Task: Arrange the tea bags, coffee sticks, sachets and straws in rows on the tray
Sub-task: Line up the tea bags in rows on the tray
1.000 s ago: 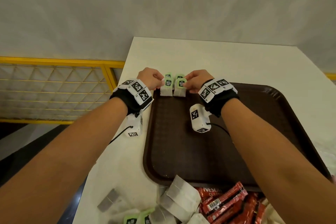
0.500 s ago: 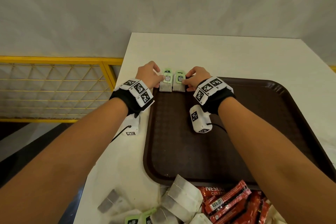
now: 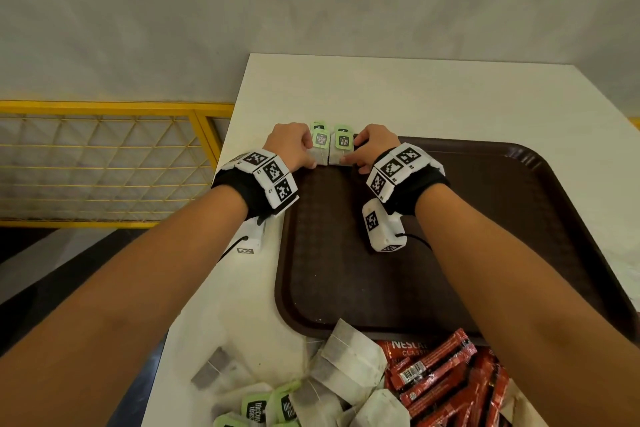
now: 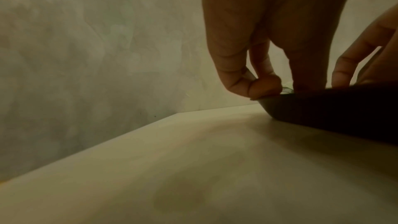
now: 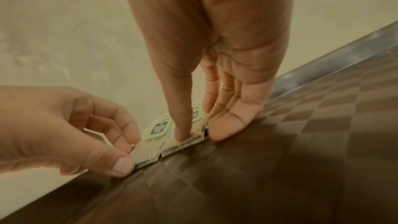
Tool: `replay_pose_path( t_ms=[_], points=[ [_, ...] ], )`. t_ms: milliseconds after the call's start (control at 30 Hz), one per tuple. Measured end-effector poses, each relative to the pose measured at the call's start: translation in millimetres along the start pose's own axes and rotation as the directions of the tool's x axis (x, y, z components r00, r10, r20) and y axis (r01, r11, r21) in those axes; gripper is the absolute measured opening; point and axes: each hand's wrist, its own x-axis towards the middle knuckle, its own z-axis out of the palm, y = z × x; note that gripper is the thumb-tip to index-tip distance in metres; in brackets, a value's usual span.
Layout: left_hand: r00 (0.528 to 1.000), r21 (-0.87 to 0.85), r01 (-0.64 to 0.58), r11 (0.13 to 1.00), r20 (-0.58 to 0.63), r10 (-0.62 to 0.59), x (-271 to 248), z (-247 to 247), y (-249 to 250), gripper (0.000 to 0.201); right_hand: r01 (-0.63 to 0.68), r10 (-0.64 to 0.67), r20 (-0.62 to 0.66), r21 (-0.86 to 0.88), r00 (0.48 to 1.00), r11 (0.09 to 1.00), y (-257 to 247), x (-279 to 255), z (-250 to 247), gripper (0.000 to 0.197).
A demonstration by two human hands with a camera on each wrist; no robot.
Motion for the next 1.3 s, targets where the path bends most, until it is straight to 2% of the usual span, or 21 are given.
replay_pose_path(
  t_ms=[100,467,667,800,867,1000,1133,1200,1300],
  points=[
    [1.0,-0.005,0.004,1.0,0.0,-0.004,-0.2,0.5,1.0,0.032,-0.002,0.002,-0.003,0.012,1.0,1.0,1.9,2.5,1.2,0.04],
    [1.0,0.01,-0.003,1.0,0.0,0.003,-1.5,0.5,0.8,0.03,0.022,-0.022,-0.029,0.002,0.999,1.0,2.6,5.8,4.0,0.036],
    [0.998,-0.033,-0.031,0.999,-0.059,0.03,-15.7,-7.1,-0.3,0.027,0.026,-0.027,-0.057,-0.011,0.998,1.0,4.2,-0.9,-2.3,0.043],
    [0.992,-0.126,-0.088,0.988,-0.103,0.075,-43.0,-20.0,4.2,0.024,0.108,-0.109,-0.139,-0.012,0.984,0.994,-3.1,-23.6,-6.2,0.041],
    [0.991,-0.161,-0.106,0.981,-0.096,0.091,-64.7,-22.9,8.5,0.022,0.156,-0.156,-0.12,-0.009,0.98,0.988,-8.5,-42.4,-3.3,0.039],
    [0.991,-0.197,-0.128,0.972,0.004,0.131,-117.6,-25.7,14.2,0.019,0.231,-0.231,0.063,0.005,0.971,0.973,-15.5,-93.0,6.4,0.032],
    [0.981,-0.207,-0.16,0.965,0.078,0.179,-175.5,-32.4,9.5,0.012,0.287,-0.287,0.22,0.031,0.933,0.957,-8.1,-148.6,11.9,0.015],
    [0.952,-0.236,-0.194,0.952,0.187,0.24,-205.8,-32.7,4.4,0.011,0.309,-0.305,0.246,0.022,0.92,0.951,1.0,-175.6,13.8,0.014],
    [0.862,-0.209,-0.272,0.939,0.381,0.334,-241.9,-25.4,-3.3,0.015,0.32,-0.285,0.321,-0.061,0.903,0.945,14.4,-215.7,15.1,0.017]
  ],
)
